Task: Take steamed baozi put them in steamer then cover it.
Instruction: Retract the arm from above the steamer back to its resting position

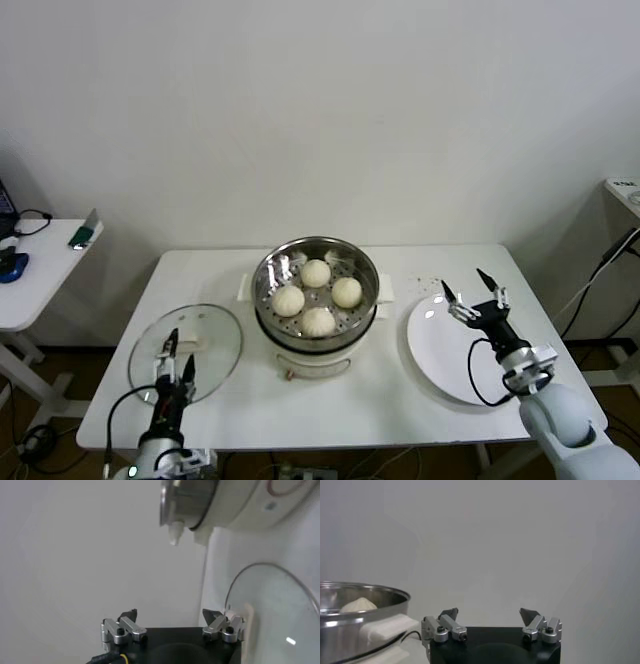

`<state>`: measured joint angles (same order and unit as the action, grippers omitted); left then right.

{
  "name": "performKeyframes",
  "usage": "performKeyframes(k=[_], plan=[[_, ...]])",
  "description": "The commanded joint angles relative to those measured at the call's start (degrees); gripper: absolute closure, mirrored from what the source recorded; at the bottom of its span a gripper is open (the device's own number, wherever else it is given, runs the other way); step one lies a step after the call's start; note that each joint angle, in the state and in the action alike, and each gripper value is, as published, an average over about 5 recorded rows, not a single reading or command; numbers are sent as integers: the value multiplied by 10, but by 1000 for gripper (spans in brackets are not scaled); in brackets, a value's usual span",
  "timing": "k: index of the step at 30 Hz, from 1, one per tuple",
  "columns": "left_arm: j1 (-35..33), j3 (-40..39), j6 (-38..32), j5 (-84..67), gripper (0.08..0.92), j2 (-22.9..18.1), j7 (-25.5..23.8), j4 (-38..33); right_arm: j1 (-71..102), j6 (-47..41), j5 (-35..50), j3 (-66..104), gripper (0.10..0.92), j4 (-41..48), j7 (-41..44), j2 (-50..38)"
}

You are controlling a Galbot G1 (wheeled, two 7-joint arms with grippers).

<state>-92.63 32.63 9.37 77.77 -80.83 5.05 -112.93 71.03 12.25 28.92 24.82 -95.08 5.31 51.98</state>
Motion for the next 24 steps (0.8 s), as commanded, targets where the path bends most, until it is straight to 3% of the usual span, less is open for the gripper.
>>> performKeyframes(k=[1, 15, 24], plan=[[97, -15, 4, 135, 177, 20, 27, 169, 71, 2, -14, 71, 203, -4, 16, 14], [185, 3, 16, 157, 177, 20, 21, 276, 39, -1, -43, 43, 203, 24, 24, 25], [213, 2, 26, 154, 177, 19, 55, 299, 21, -2, -45, 31, 203, 39, 26, 28]])
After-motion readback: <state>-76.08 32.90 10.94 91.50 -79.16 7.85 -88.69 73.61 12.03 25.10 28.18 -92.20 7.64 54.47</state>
